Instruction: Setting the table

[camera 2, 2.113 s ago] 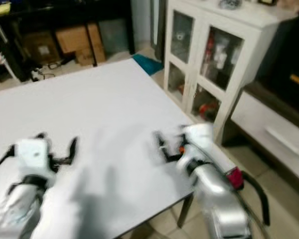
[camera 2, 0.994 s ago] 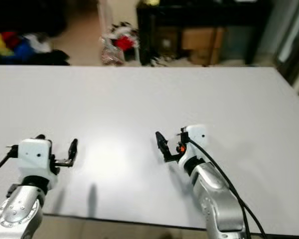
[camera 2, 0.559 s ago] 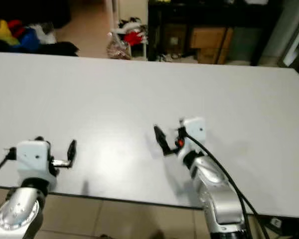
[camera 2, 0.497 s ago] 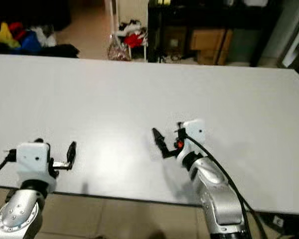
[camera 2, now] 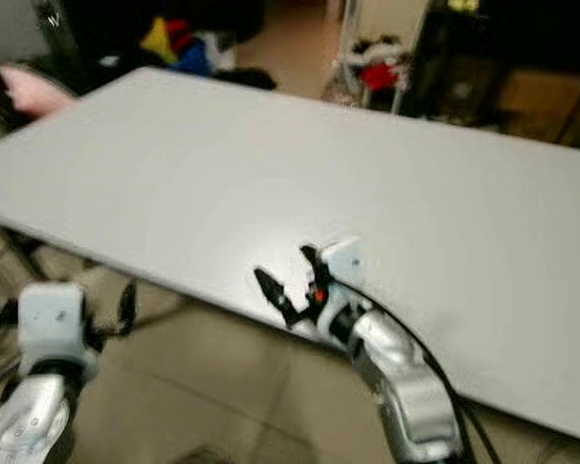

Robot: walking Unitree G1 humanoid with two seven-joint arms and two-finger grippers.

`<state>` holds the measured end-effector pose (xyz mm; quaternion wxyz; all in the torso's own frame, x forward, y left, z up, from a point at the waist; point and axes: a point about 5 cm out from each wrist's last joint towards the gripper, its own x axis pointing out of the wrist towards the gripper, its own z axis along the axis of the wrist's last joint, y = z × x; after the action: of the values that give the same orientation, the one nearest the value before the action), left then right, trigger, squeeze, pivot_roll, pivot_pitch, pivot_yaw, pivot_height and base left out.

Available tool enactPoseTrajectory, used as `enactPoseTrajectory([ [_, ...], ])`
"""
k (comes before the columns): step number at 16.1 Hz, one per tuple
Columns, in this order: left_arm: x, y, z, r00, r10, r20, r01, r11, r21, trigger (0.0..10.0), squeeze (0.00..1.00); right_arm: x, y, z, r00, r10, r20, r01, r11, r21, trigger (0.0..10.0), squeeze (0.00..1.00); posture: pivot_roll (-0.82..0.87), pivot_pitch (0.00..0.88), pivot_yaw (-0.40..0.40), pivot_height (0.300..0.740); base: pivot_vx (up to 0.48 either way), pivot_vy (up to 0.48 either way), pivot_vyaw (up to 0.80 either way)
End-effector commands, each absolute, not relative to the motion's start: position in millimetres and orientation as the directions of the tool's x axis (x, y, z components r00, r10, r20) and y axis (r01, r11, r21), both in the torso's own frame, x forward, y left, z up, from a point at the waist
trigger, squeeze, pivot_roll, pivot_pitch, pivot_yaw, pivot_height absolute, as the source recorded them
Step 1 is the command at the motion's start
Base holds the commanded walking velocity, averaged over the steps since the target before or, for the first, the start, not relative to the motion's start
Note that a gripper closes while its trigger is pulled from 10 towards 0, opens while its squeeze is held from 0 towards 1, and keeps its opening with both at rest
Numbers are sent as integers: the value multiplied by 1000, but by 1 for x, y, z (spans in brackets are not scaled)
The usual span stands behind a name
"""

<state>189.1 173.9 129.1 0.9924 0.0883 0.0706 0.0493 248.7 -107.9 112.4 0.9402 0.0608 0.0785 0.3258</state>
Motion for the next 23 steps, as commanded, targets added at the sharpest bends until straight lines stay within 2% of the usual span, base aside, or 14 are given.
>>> enactPoseTrajectory([
  [1, 186, 181, 130, 980, 146, -131, -116, 970, 213, 10000, 0, 251, -104, 119, 770, 633, -74, -616, 769, 168, 10000, 0, -23, 0, -5, 740, 0, 375, 800],
  [10, 191, 188, 140, 986, 120, -113, -87, 962, 261, 10000, 0, 249, -107, 117, 795, 605, -35, -585, 781, 218, 10000, 0, -11, 0, 52, 740, 0, 372, 800],
  [12, 197, 188, 145, 991, 101, -90, -72, 959, 274, 10000, 0, 252, -115, 122, 825, 565, -13, -550, 807, 214, 10000, 0, -16, 0, 64, 740, 0, 375, 800],
  [16, 211, 190, 155, 996, 83, -45, -68, 961, 269, 10000, 0, 255, -147, 144, 905, 422, 44, -424, 891, 164, 10000, 0, -58, 0, 76, 740, 0, 373, 800],
  [18, 213, 188, 156, 996, 76, -39, -63, 963, 264, 10000, 0, 254, -155, 152, 920, 386, 64, -391, 906, 160, 10000, 0, -71, 0, 73, 740, 0, 375, 0],
  [23, 214, 186, 163, 997, 72, -14, -66, 963, 261, 10000, 0, 256, -152, 151, 912, 408, 28, -407, 896, 177, 10000, 0, -71, 0, 58, 740, 0, 374, 0],
])
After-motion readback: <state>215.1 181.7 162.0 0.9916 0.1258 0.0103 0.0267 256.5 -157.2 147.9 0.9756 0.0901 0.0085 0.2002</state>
